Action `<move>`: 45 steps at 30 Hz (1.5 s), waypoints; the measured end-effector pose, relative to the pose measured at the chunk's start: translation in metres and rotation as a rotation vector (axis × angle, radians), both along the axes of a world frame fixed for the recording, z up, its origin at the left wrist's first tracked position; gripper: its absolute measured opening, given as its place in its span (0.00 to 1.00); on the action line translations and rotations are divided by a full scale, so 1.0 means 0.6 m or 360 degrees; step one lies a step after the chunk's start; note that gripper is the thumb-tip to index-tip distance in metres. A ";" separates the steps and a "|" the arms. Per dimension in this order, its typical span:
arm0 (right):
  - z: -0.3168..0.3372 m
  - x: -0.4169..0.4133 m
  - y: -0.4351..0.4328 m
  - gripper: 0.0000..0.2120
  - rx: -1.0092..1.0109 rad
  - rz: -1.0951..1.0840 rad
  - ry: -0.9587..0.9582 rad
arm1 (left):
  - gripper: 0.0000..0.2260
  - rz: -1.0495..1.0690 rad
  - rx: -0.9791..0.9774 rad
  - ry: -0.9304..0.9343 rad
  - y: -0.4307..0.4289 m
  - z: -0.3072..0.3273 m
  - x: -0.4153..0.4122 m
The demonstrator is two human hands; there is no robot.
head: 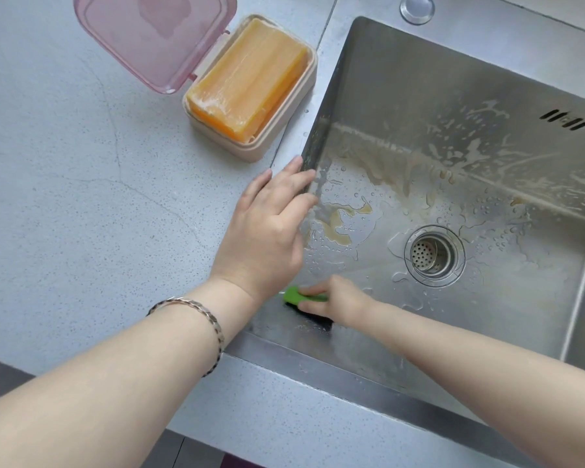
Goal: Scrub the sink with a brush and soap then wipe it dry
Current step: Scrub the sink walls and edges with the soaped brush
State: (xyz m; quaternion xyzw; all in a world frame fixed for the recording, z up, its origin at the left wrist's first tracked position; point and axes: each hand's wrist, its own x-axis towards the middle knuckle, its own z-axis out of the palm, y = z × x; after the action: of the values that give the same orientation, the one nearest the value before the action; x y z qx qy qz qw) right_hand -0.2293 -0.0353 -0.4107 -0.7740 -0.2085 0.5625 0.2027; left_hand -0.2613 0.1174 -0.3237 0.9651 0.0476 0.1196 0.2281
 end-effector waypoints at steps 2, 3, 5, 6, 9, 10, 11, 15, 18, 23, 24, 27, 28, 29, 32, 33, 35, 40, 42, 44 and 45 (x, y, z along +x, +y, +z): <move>-0.011 0.002 -0.015 0.19 -0.0170 -0.0052 0.0002 | 0.18 0.0030 0.0001 0.0006 -0.001 -0.001 0.001; -0.016 0.001 -0.006 0.18 -0.0168 -0.0038 -0.0005 | 0.18 0.0039 -0.0006 0.0010 -0.001 -0.002 0.002; -0.027 -0.009 0.022 0.16 -0.0021 -0.0018 -0.0009 | 0.18 0.0050 -0.0049 0.0020 -0.002 -0.005 0.002; -0.033 -0.014 0.033 0.16 0.0041 -0.0021 -0.0002 | 0.19 0.0061 -0.0058 0.0019 -0.002 -0.005 0.001; -0.027 -0.005 0.004 0.15 -0.0004 -0.0056 -0.0018 | 0.19 0.0082 -0.0062 0.0013 -0.001 -0.007 0.000; -0.027 0.001 -0.020 0.15 -0.0062 -0.0065 -0.0010 | 0.19 0.0087 -0.0067 0.0013 -0.001 -0.007 -0.001; -0.026 0.003 -0.036 0.15 -0.0109 -0.0083 0.0002 | 0.19 0.0089 -0.0077 0.0014 -0.001 -0.007 -0.001; -0.019 -0.012 0.014 0.16 0.0028 -0.0046 0.0031 | 0.19 0.0082 -0.0124 0.0029 -0.001 -0.006 0.001; 0.021 -0.018 0.028 0.15 0.0174 -0.0064 0.0074 | 0.19 0.0080 -0.0148 0.0026 -0.001 -0.006 0.001; 0.080 0.005 -0.041 0.14 0.0221 -0.0156 0.0268 | 0.19 0.0062 -0.0189 0.0010 0.001 -0.009 0.001; 0.077 0.005 -0.034 0.14 0.0188 -0.0175 0.0257 | 0.19 0.0063 -0.0192 0.0003 0.001 -0.009 0.001; 0.073 -0.014 0.012 0.13 0.0223 -0.0282 0.0233 | 0.19 0.0064 -0.0218 -0.0029 0.000 -0.008 0.002; 0.085 -0.019 0.020 0.13 0.0296 -0.0271 0.0240 | 0.18 0.0065 -0.0234 -0.0039 0.000 -0.008 0.003; 0.103 -0.020 0.015 0.13 0.0372 -0.0224 0.0231 | 0.18 0.0063 -0.0252 -0.0044 0.000 -0.007 0.003; 0.145 0.004 -0.044 0.13 0.0371 -0.0064 0.0201 | 0.19 0.0065 -0.0269 -0.0035 0.002 -0.006 0.003; 0.144 0.010 -0.063 0.13 0.0267 -0.0052 0.0170 | 0.19 0.0063 -0.0258 -0.0028 0.002 -0.006 0.003; 0.133 0.014 -0.064 0.13 0.0072 -0.0044 0.0122 | 0.19 0.0052 -0.0242 -0.0021 0.001 -0.006 0.003; 0.141 -0.013 0.017 0.13 0.0330 -0.0086 0.0189 | 0.20 0.0054 -0.0270 -0.0015 0.000 -0.002 0.005; 0.157 -0.004 -0.030 0.10 0.0342 -0.0139 0.0176 | 0.20 0.0046 -0.0261 -0.0001 0.000 -0.003 0.004; 0.171 0.008 -0.075 0.10 0.0240 -0.0171 0.0185 | 0.19 0.0051 -0.0231 0.0018 0.001 -0.003 0.002; 0.173 0.010 -0.081 0.10 0.0212 -0.0159 0.0184 | 0.19 0.0047 -0.0223 0.0030 0.001 -0.003 0.003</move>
State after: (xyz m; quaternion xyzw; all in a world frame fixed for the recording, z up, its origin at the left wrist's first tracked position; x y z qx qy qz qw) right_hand -0.2236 -0.0836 -0.3070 -0.7345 -0.1946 0.5803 0.2932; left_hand -0.2595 0.1177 -0.3252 0.9470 0.0724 0.1104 0.2928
